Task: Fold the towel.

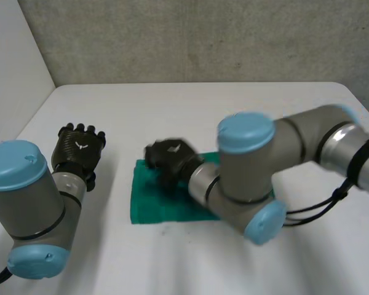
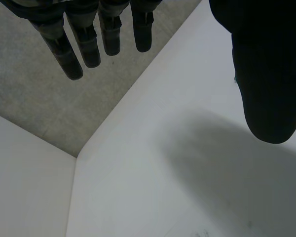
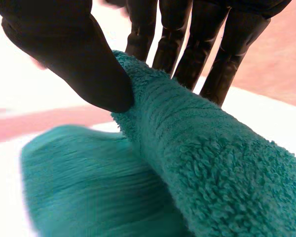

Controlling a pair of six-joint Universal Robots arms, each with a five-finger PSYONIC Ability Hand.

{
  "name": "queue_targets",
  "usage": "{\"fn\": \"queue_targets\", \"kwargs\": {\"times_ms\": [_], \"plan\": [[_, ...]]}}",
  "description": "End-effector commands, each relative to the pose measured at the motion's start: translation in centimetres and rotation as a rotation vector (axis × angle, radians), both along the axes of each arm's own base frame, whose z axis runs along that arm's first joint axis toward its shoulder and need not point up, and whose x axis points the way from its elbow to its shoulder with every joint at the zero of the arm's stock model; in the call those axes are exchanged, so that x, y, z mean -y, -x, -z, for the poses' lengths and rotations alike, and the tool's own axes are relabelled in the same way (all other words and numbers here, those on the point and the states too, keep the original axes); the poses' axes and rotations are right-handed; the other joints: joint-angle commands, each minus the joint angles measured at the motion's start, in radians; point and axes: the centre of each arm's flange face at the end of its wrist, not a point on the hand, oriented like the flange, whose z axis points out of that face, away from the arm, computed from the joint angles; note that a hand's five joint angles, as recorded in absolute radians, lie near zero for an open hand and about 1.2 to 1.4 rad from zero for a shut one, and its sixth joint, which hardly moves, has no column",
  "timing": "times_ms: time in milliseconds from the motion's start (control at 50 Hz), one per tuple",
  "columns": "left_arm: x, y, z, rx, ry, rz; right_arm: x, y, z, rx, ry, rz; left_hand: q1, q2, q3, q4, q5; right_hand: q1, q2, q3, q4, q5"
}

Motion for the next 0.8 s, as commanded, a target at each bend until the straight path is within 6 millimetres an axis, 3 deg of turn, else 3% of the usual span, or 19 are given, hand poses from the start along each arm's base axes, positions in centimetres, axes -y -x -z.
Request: {"fn": "queue_targets", "kwargs": {"times_ms": [20, 40, 60, 140, 160, 180, 240, 260, 320, 420, 480, 500, 640, 800], "plan": [[-0.6, 0.4, -0.4, -0.012, 0.009, 0.022, -3.0, -0.3, 3.3, -0.094, -0.038, -0.089, -0.058, -0.049, -0.061, -0.044, -0.045, 0.195, -0.006, -0.009, -0.033, 0.003], [-0.9, 1.1, -0.7, -0.022, 0.016, 0.045, -2.7, -0.1, 3.5, -0.115, -0.017, -0.067, -0.058, -0.049, -0.061, -0.044, -0.045, -0.377, -0.578, -0.581, -0.605, -0.569], [-1.1, 1.3, -0.8, -0.027, 0.019, 0.052, -2.2, 0.2, 3.4, -0.123, -0.009, -0.049, -0.058, -0.049, -0.061, -0.044, -0.045, -0.438, -0.639, -0.642, -0.666, -0.630], [-1.8, 2.4, -1.2, -0.057, 0.027, 0.091, -1.6, 0.7, 2.3, -0.121, 0.020, -0.002, -0.058, -0.049, -0.061, -0.044, -0.045, -0.541, -0.742, -0.745, -0.769, -0.733], [-1.9, 2.7, -1.3, -0.064, 0.028, 0.099, -1.5, 1.1, 0.8, -0.106, 0.041, 0.017, -0.061, -0.052, -0.064, -0.047, -0.048, -0.593, -0.794, -0.798, -0.822, -0.786], [-2.1, 3.0, -1.5, -0.073, 0.032, 0.109, -1.6, 1.8, -0.6, -0.093, 0.053, 0.031, -0.061, -0.052, -0.064, -0.047, -0.048, -0.600, -0.801, -0.804, -0.828, -0.792], [-3.0, 4.5, -1.8, -0.121, 0.032, 0.156, -1.0, 3.6, -1.8, -0.088, 0.066, 0.075, -0.058, -0.049, -0.061, -0.044, -0.046, -0.609, -0.810, -0.813, -0.837, -0.801], [-3.1, 4.8, -1.9, -0.137, 0.032, 0.167, -0.3, 5.0, -2.4, -0.083, 0.072, 0.111, -0.061, -0.052, -0.064, -0.047, -0.048, -0.609, -0.810, -0.813, -0.837, -0.801], [-3.6, 6.2, -1.9, -0.197, 0.014, 0.222, 0.6, 7.1, -2.8, -0.082, 0.082, 0.167, -0.061, -0.052, -0.064, -0.047, -0.048, -0.600, -0.801, -0.805, -0.828, -0.792], [-4.0, 8.7, -0.2, -0.262, -0.074, 0.363, 1.7, 10.8, -1.0, -0.158, 0.096, 0.242, -0.058, -0.049, -0.061, -0.044, -0.046, -0.591, -0.792, -0.796, -0.819, -0.783], [-3.9, 9.0, 1.0, -0.247, -0.118, 0.379, 2.0, 11.8, -0.1, -0.196, 0.097, 0.257, -0.055, -0.046, -0.058, -0.041, -0.043, -0.585, -0.786, -0.790, -0.813, -0.778], [-3.8, 9.0, 1.7, -0.230, -0.146, 0.369, 2.3, 13.1, 1.0, -0.252, 0.108, 0.274, -0.052, -0.043, -0.055, -0.038, -0.040, -0.571, -0.772, -0.775, -0.799, -0.763], [-3.3, 7.9, 3.5, -0.164, -0.228, 0.260, 2.5, 14.8, 3.0, -0.327, 0.126, 0.289, -0.049, -0.040, -0.052, -0.035, -0.037, -0.503, -0.704, -0.708, -0.731, -0.696], [-2.8, 6.6, 4.5, -0.129, -0.243, 0.165, 3.0, 15.5, 3.7, -0.326, 0.149, 0.320, -0.049, -0.040, -0.052, -0.035, -0.037, -0.224, -0.425, -0.429, -0.452, -0.417]]}}
